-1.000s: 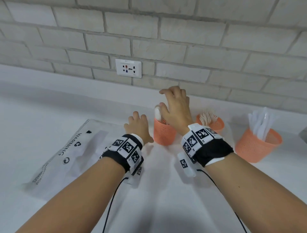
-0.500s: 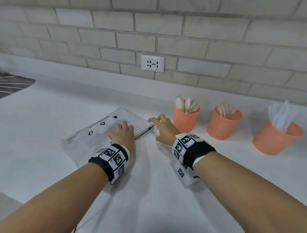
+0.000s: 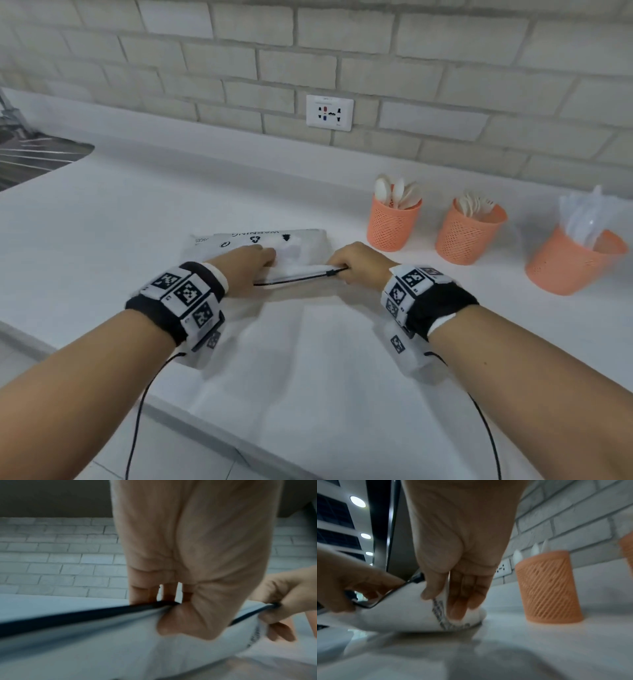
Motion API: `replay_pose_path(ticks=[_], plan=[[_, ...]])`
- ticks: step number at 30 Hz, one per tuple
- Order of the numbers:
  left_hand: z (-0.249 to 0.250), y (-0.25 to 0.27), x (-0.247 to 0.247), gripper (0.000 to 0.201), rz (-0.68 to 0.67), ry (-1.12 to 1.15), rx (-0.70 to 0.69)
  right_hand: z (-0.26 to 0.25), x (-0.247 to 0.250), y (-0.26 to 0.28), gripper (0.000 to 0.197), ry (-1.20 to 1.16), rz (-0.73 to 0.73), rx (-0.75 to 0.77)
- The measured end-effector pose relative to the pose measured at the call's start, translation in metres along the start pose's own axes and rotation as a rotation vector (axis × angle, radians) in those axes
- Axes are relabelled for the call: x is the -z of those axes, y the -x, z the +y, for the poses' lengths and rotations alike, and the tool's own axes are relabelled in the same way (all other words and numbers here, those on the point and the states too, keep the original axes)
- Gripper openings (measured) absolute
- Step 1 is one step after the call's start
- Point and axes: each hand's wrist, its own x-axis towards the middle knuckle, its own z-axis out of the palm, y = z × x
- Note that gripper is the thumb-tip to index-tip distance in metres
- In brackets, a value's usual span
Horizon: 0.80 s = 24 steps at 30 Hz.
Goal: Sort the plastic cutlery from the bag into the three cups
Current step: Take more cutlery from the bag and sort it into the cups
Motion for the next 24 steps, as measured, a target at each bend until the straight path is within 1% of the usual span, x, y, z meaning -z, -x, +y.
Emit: replay_pose_path(ticks=[2,5,7,8,9,10,12,13,14,15,18,20,22,24], plan=[[0.011,0.007,0.005,0.025,0.001,0.014,-0.037,0.004,0.012,0.024,0.026,-0.077,-0.103,-0.026],[0.038,0.012,0.013,0.025,-0.045,-0.004,-0.028,0.007,0.023,0.057,0.033,-0.156,-0.221,-0.070],[0.063,0.017,0.019,0.020,-0.081,-0.042,-0.012,0.011,0.029,0.078,0.039,-0.177,-0.243,-0.093],[0.078,0.022,0.021,0.019,-0.092,-0.038,-0.019,0.015,0.031,0.087,0.040,-0.199,-0.230,-0.108],[0.095,0.026,0.024,0.020,-0.076,0.005,-0.056,0.020,0.033,0.098,0.039,-0.223,-0.203,-0.119],[0.111,0.029,0.025,0.023,-0.014,0.102,-0.132,0.024,0.035,0.108,0.036,-0.250,-0.164,-0.128],[0.145,0.030,0.026,0.019,0.224,0.340,-0.348,0.032,0.039,0.128,0.037,-0.303,-0.098,-0.155],[0.161,0.028,0.026,0.016,0.349,0.401,-0.424,0.037,0.042,0.139,0.041,-0.325,-0.078,-0.167],[0.176,0.024,0.025,0.015,0.434,0.432,-0.455,0.042,0.044,0.148,0.047,-0.350,-0.064,-0.179],[0.189,0.019,0.023,0.015,0.480,0.457,-0.467,0.047,0.046,0.158,0.051,-0.372,-0.052,-0.202],[0.224,0.005,0.016,0.017,0.514,0.504,-0.534,0.061,0.054,0.188,0.052,-0.393,-0.014,-0.282],[0.244,-0.001,0.010,0.017,0.514,0.516,-0.583,0.071,0.058,0.206,0.043,-0.384,0.005,-0.314],[0.263,-0.004,0.004,0.021,0.532,0.463,-0.615,0.080,0.059,0.223,0.035,-0.379,0.025,-0.351],[0.278,-0.005,-0.002,0.028,0.552,0.388,-0.632,0.089,0.059,0.238,0.038,-0.333,0.035,-0.392]])
